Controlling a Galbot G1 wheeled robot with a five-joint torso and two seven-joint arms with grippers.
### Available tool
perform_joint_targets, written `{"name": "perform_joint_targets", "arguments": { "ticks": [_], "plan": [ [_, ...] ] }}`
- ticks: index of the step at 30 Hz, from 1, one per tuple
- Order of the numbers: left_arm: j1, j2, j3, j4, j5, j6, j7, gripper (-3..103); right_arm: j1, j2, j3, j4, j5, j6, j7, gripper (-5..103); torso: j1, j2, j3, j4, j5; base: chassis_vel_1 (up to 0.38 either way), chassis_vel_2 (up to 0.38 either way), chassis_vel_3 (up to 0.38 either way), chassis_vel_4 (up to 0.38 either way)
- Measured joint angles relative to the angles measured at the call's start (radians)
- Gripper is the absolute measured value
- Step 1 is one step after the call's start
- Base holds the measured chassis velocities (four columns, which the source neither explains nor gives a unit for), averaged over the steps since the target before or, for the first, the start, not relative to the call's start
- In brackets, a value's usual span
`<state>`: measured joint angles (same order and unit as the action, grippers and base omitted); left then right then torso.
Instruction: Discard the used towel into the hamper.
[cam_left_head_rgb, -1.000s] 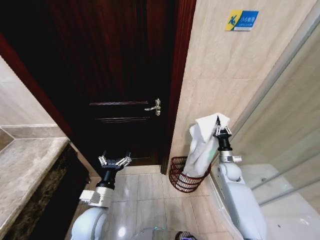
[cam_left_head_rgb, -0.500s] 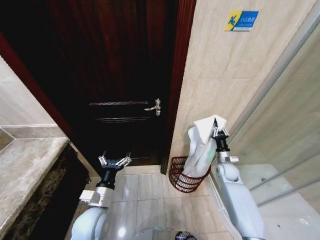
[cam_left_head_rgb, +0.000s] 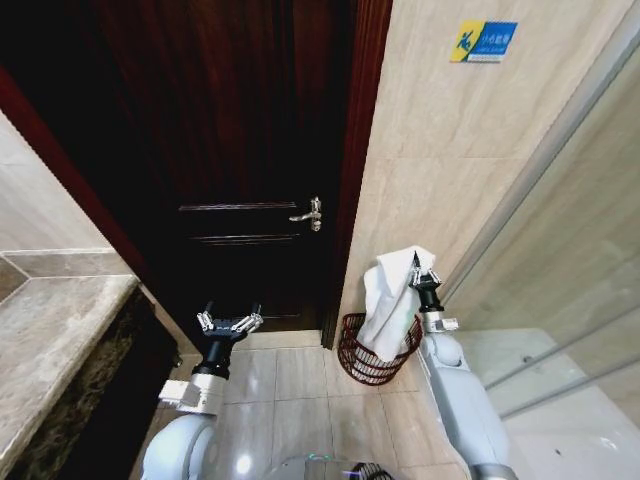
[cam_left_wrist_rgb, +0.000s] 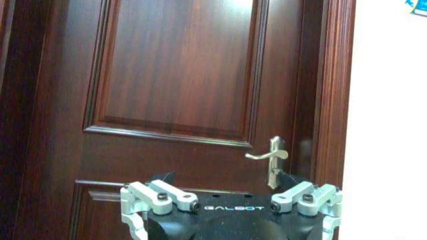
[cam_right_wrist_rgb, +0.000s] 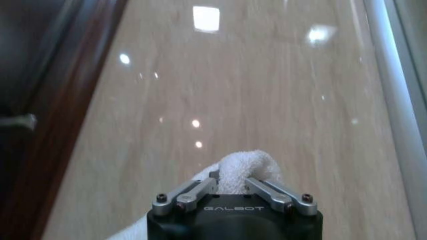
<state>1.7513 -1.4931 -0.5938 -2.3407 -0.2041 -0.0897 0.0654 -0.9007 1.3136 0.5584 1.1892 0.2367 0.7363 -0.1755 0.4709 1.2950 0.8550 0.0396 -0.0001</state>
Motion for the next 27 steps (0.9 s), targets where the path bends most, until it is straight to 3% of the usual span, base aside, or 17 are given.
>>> {"name": "perform_joint_targets", "arguments": {
  "ticks": [6,18,27],
  "plan": [
    [0.0,0.0,0.0,0.0,0.0,0.0,0.0,100,0.086,0.022,0.006,-0.177,-0.023,0.061,-0.022,4,0.0,0.0,0.0,0.0001,0.0001,0.0,0.0,0.0,0.0],
    [0.0,0.0,0.0,0.0,0.0,0.0,0.0,100,0.146,0.095,0.014,-0.351,-0.068,0.088,-0.05,4,0.0,0.0,0.0,0.0001,0.0002,0.0,0.0,0.0,0.0],
    [0.0,0.0,0.0,0.0,0.0,0.0,0.0,100,0.165,0.111,0.011,-0.458,-0.032,0.088,-0.075,4,0.0,0.0,0.0,-0.0001,0.0002,0.0,0.0,0.0,0.0]
  ]
}}
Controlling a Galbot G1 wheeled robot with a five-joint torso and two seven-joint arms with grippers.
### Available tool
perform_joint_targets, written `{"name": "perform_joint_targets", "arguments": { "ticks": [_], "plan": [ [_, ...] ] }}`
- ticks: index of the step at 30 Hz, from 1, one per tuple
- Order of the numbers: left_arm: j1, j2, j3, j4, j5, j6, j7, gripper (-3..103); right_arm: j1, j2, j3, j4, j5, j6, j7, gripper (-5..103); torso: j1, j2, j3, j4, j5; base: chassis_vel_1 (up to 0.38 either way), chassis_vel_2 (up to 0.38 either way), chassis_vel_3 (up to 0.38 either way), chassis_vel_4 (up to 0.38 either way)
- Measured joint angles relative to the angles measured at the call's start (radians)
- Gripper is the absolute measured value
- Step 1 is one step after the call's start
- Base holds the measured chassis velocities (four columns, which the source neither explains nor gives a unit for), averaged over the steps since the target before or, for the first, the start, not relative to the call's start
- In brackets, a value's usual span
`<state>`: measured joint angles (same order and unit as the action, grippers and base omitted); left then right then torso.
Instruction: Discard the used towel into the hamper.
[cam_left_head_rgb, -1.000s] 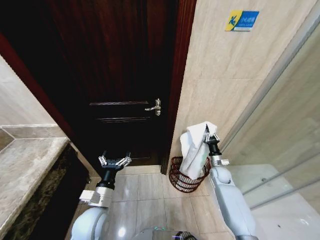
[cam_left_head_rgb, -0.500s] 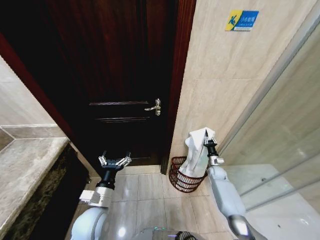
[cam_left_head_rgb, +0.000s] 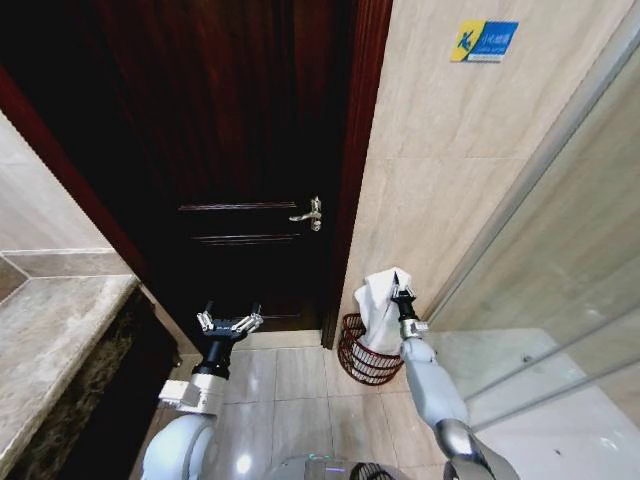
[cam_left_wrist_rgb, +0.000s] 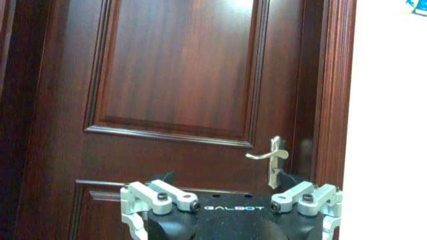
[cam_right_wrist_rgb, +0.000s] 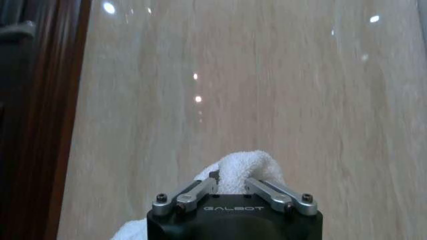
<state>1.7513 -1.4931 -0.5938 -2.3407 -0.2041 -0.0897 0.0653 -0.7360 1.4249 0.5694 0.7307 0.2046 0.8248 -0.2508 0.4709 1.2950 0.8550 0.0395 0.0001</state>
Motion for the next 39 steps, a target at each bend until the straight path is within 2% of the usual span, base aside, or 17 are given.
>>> {"name": "perform_joint_targets", "arguments": {
  "ticks": [7,14,31,39],
  "plan": [
    [0.0,0.0,0.0,0.0,0.0,0.0,0.0,100,0.044,-0.035,0.023,-0.138,-0.008,0.0,-0.016,4,0.0,0.0,0.0,0.0,-0.0003,0.0,0.0,0.0,0.0],
    [0.0,0.0,0.0,0.0,0.0,0.0,0.0,100,0.042,-0.053,0.03,-0.206,0.006,0.0,-0.035,4,0.0,0.0,0.0,-0.0001,-0.0001,0.0,0.0,0.0,0.0],
    [0.0,0.0,0.0,0.0,0.0,0.0,0.0,100,0.041,-0.009,0.073,-0.331,-0.044,-0.004,-0.119,4,0.0,0.0,0.0,0.0002,-0.0002,0.0,0.0,0.0,0.0],
    [0.0,0.0,0.0,0.0,0.0,0.0,0.0,100,0.018,-0.009,0.111,-0.347,-0.12,-0.058,-0.141,4,0.0,0.0,0.0,0.0,-0.0002,0.0,0.0,0.0,0.0]
  ]
}}
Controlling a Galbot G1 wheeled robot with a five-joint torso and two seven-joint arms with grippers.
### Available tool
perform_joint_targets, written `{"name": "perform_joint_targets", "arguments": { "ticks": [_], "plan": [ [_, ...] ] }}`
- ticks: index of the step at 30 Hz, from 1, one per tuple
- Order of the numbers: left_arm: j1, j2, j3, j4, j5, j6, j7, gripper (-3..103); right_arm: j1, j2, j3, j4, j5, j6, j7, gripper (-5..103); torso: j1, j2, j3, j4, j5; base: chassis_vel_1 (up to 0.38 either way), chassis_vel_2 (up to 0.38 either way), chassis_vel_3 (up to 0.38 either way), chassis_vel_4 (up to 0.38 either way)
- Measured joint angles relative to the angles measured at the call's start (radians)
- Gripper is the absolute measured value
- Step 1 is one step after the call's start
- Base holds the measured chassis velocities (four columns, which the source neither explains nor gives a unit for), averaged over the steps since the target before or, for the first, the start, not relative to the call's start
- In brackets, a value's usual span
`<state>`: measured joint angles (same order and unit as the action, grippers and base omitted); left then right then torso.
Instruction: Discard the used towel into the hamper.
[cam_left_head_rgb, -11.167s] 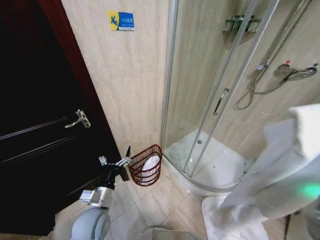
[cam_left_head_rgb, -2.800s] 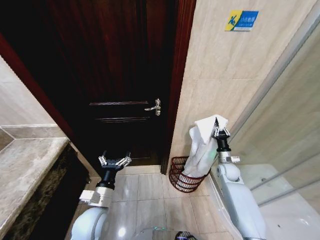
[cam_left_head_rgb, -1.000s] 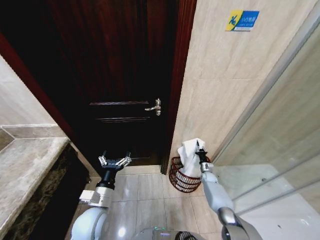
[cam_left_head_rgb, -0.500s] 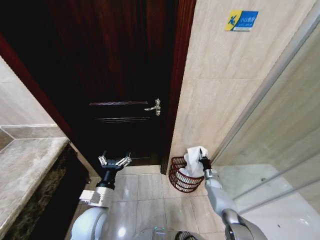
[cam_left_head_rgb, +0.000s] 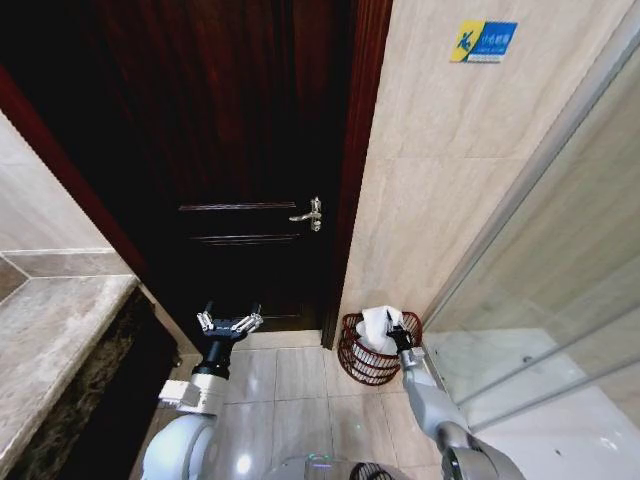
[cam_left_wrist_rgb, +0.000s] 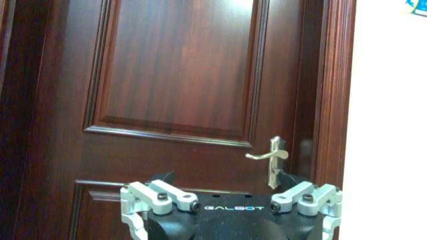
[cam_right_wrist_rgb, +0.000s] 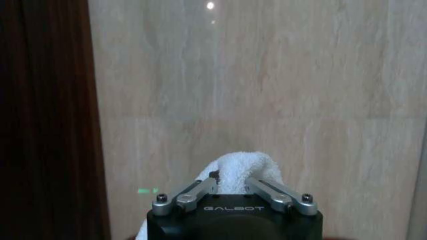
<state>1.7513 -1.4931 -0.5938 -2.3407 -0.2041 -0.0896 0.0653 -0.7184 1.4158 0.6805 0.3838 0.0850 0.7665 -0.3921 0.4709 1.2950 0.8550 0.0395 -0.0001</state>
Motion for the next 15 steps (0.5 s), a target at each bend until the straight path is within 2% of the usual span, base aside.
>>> {"name": "perform_joint_targets", "arguments": {
  "ticks": [5,8,10,15],
  "plan": [
    [0.0,0.0,0.0,0.0,0.0,0.0,0.0,100,-0.025,-0.001,0.001,0.003,-0.023,-0.018,-0.016,4,0.0,0.0,0.0,0.0,0.0001,0.0,0.0,0.0,0.0],
    [0.0,0.0,0.0,0.0,0.0,0.0,0.0,100,-0.039,-0.002,0.006,0.015,-0.043,-0.049,-0.018,4,0.0,0.0,0.0,0.0002,0.0002,0.0,0.0,0.0,0.0],
    [0.0,0.0,0.0,0.0,0.0,0.0,0.0,100,-0.06,-0.013,0.015,0.025,-0.076,-0.095,-0.025,4,0.0,0.0,0.0,0.0,0.0,0.0,0.0,0.0,0.0],
    [0.0,0.0,0.0,0.0,0.0,0.0,0.0,100,-0.064,-0.026,0.05,0.008,-0.114,-0.129,-0.025,4,0.0,0.0,0.0,-0.0002,-0.0001,0.0,0.0,0.0,0.0]
  ]
}}
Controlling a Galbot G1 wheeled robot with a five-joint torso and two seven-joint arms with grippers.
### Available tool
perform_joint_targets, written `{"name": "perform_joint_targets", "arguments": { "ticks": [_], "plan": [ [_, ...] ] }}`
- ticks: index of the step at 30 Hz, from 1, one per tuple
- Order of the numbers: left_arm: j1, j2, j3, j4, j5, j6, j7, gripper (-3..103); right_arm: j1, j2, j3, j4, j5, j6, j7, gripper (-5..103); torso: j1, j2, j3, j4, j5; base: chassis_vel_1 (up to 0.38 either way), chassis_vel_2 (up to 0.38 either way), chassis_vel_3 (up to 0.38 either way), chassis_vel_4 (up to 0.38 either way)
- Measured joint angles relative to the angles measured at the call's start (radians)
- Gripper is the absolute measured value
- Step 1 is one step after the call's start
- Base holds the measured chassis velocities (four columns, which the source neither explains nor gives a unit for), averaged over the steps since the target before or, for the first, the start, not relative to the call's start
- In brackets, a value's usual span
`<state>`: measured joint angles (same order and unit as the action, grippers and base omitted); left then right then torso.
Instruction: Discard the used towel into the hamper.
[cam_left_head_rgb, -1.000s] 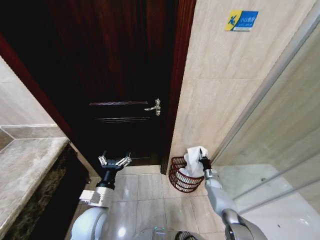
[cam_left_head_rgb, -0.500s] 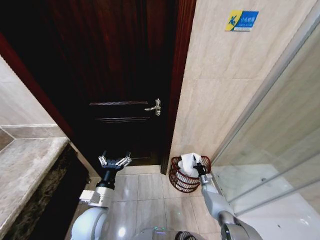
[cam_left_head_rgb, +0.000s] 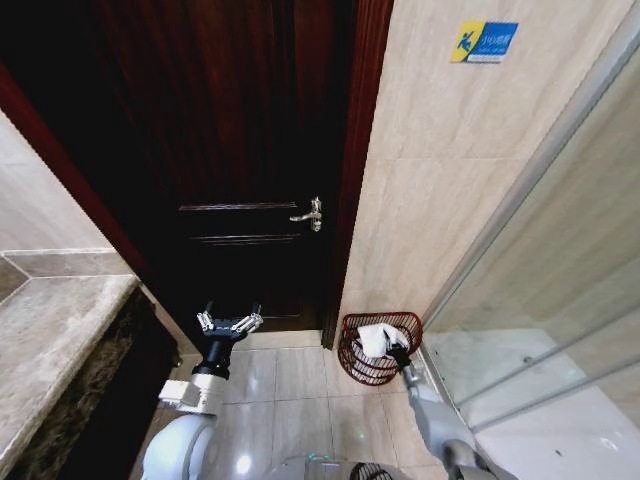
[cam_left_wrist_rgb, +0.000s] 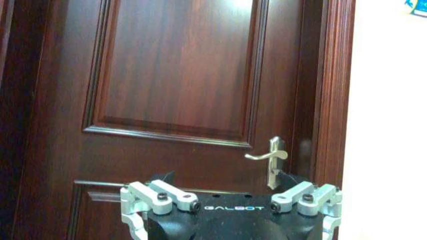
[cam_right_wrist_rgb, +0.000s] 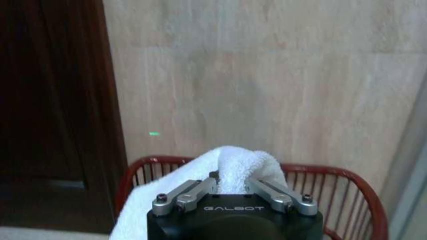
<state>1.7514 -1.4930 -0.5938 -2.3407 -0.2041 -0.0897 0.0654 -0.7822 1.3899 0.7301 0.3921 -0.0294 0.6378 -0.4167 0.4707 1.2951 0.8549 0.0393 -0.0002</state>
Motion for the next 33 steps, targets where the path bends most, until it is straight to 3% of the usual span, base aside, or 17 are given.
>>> {"name": "perform_joint_targets", "arguments": {
  "ticks": [9,14,17,20,23,30,33],
  "plan": [
    [0.0,0.0,0.0,0.0,0.0,0.0,0.0,100,0.0,-0.004,0.012,-0.002,0.002,-0.023,-0.028,4,0.0,0.0,0.0,0.0002,0.0001,-0.07,0.069,0.08,-0.072],
    [0.0,0.0,0.0,0.0,0.0,0.0,0.0,100,-0.009,0.006,0.0,0.014,0.056,-0.095,-0.098,4,0.0,0.0,0.0,0.0002,0.0001,-0.189,0.198,0.194,-0.199],
    [0.0,0.0,0.0,0.0,0.0,0.0,0.0,100,-0.02,0.012,-0.001,0.02,0.053,-0.123,-0.115,4,0.001,0.0,0.0,0.0011,0.001,-0.197,0.226,0.221,-0.228],
    [0.0,0.0,0.0,0.0,0.0,0.0,0.0,100,-0.042,0.018,0.006,0.029,0.027,-0.14,-0.123,4,0.002,-0.001,0.001,0.0006,-0.0006,-0.167,0.146,0.153,-0.122],
    [0.0,0.0,0.0,0.0,0.0,0.0,0.0,100,-0.072,0.024,0.035,0.032,-0.014,-0.211,-0.119,4,0.001,0.0,0.0,-0.0009,-0.0002,-0.085,0.069,0.028,-0.04],
    [0.0,0.0,0.0,0.0,0.0,0.0,0.0,100,-0.034,0.026,0.065,-0.009,-0.034,-0.322,-0.132,4,-0.001,0.0,0.0,0.0008,0.0001,0.027,-0.013,-0.033,0.025],
    [0.0,0.0,0.0,0.0,0.0,0.0,0.0,100,-0.009,0.026,0.078,-0.029,-0.058,-0.364,-0.134,4,-0.001,0.0,0.0,0.0004,0.0001,0.0,0.0,0.0,0.0]
  ]
}}
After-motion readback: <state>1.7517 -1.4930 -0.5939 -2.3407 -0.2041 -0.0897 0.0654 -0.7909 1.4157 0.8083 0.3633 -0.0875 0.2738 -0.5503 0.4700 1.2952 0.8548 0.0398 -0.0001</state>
